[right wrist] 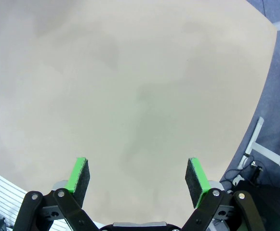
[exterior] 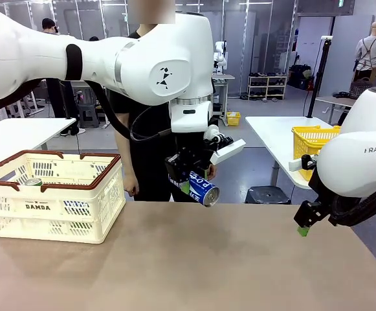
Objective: Place the drinks into the Shopping basket.
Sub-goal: Pick up one drink and place it into the Shopping basket.
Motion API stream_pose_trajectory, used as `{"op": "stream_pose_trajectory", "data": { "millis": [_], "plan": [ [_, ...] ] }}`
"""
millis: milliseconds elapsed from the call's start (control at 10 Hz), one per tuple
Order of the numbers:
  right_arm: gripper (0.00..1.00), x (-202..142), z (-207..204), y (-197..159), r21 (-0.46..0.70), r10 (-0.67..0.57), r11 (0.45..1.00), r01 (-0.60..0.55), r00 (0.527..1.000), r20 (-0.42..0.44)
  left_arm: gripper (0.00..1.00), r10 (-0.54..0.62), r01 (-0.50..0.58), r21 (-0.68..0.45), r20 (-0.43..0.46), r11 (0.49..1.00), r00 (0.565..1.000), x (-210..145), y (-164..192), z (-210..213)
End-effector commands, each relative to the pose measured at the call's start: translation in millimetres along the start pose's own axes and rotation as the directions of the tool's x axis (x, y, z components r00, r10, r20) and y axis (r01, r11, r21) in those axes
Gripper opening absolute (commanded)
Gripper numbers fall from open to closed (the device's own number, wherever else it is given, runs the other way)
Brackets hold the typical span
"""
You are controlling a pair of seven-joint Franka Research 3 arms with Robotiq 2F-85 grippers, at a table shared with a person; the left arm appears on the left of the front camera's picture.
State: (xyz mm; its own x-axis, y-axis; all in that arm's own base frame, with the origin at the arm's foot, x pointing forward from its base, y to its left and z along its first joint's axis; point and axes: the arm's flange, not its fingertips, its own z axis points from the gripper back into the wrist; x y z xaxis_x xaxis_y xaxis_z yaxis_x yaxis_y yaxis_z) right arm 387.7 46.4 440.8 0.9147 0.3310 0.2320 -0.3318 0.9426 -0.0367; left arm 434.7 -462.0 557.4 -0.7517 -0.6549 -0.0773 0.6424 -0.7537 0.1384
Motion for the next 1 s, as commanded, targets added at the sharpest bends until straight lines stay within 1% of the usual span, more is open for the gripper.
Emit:
{"op": "stream_pose_trajectory", "data": {
  "millis": [0, 200, 300, 400, 500, 600, 700, 800, 900],
  "plan": [
    [1.00, -2, -1, -1, 0.000, 0.003, 1.000, -0.003, 1.000, 0.000, 0.56, 0.055, -0.054, 0.026, -0.014, 0.998, 0.998, -17, -6, 9],
    [1.00, -2, -1, -1, 0.000, 0.003, 1.000, -0.003, 1.000, 0.000, 0.56, 0.156, -0.155, 0.076, -0.006, 0.985, 0.988, -55, -25, 25],
    [1.00, -2, -1, -1, 0.000, 0.003, 1.000, -0.003, 1.000, 0.000, 0.56, 0.212, -0.211, 0.099, 0.003, 0.972, 0.977, -80, -38, 32],
    [1.00, -2, -1, -1, 0.000, 0.003, 1.000, -0.003, 1.000, 0.000, 0.56, 0.249, -0.246, 0.100, -0.012, 0.964, 0.968, -107, -55, 38],
    [1.00, -2, -1, -1, 0.000, 0.003, 1.000, -0.003, 1.000, 0.000, 0.56, 0.316, -0.314, 0.089, -0.005, 0.945, 0.949, -141, -78, 43],
    [1.00, -2, -1, -1, 0.000, 0.003, 1.000, -0.003, 1.000, 0.000, 0.56, 0.391, -0.390, 0.065, 0.004, 0.918, 0.921, -171, -102, 45],
    [1.00, -2, -1, -1, 0.000, 0.003, 1.000, -0.003, 1.000, 0.000, 0.56, 0.453, -0.453, 0.083, 0.014, 0.888, 0.891, -202, -127, 46],
    [1.00, -2, -1, -1, 0.000, 0.003, 1.000, -0.003, 1.000, 0.000, 0.56, 0.518, -0.515, 0.116, 0.006, 0.849, 0.855, -232, -151, 45],
    [1.00, -2, -1, -1, 0.000, 0.003, 1.000, -0.003, 1.000, 0.000, 0.56, 0.569, -0.562, 0.156, -0.001, 0.812, 0.822, -269, -177, 43]
  ]
}}
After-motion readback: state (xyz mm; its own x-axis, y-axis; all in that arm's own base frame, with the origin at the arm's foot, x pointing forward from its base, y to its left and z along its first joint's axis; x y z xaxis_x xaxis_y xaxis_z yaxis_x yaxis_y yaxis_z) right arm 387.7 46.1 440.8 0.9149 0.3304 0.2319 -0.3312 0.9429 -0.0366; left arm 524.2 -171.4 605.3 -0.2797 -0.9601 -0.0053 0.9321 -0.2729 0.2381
